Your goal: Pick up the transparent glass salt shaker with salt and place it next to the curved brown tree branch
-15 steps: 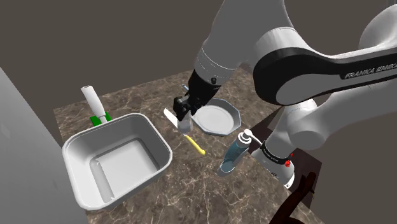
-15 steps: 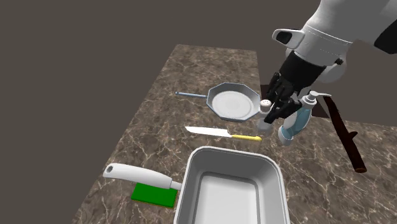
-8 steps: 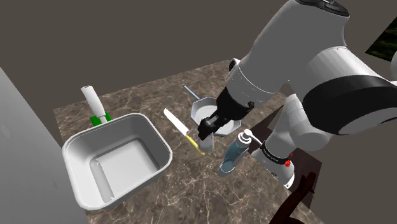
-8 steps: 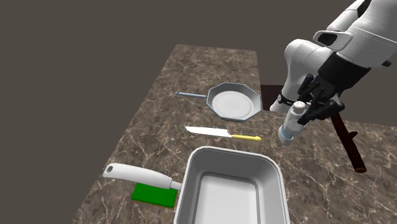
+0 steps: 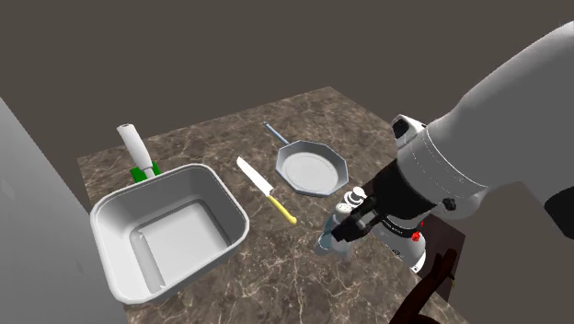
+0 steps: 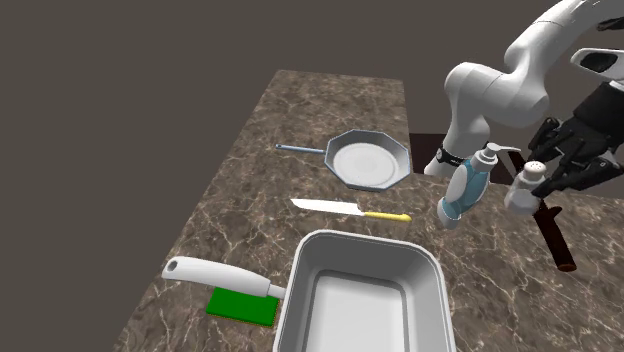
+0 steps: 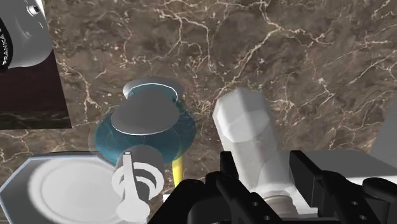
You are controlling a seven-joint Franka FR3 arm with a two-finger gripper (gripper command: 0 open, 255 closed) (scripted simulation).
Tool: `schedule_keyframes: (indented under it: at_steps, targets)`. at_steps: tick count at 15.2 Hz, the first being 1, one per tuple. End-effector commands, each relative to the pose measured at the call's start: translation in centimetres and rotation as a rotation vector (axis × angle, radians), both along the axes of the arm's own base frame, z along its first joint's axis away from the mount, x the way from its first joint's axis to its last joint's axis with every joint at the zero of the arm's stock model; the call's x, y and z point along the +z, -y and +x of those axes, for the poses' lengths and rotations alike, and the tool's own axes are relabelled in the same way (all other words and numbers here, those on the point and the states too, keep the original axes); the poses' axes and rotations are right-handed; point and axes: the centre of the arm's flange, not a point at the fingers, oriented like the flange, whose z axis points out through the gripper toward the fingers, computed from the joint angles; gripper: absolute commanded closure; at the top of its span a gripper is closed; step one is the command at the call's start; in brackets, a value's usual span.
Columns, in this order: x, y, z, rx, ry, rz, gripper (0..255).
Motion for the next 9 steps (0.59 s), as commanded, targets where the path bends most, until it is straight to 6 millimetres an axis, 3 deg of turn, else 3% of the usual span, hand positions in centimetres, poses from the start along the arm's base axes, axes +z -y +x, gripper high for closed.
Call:
schedule_keyframes:
  at_steps: [1, 9]
  targets:
    - [-0.1, 0.1, -2.7, -0.002, -0.001, 0.000, 255]
    - [0.0, 0.0, -13.2, -0.002, -0.001, 0.000, 255]
